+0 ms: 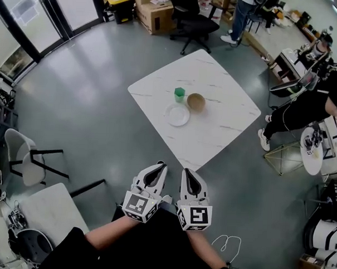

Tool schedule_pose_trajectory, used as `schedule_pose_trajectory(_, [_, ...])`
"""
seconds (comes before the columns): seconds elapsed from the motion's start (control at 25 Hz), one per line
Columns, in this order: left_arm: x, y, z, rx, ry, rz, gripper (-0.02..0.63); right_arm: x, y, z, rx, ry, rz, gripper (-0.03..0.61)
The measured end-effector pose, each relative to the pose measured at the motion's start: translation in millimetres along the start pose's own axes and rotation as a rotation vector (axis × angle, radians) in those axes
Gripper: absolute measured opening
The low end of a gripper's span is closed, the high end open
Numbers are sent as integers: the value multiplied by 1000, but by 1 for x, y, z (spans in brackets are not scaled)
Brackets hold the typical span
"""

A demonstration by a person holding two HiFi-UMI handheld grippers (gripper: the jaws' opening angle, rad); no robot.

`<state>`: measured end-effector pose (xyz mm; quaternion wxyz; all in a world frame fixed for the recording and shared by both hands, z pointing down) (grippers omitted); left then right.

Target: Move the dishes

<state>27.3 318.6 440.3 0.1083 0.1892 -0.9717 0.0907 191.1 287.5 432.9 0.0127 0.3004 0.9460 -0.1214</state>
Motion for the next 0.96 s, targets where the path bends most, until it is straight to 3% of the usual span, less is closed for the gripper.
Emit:
schedule_pose_trajectory(0.32, [-34,37,-2,-60,-40,3,17,29,47,1,-60,52,-18,17])
schedule_pose_trajectory(0.96, [-74,49,-9,-140,-99,2,17,13,89,-9,-84,103,-58,17])
Point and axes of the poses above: the fingertips, and each gripper's own axes: y backward along the fingers, x to its left, z out of its top, the point moved 10 cm from there along y, backward along the fingers, and after that the axes turned 5 degrees about -z, right-handed, at the moved point
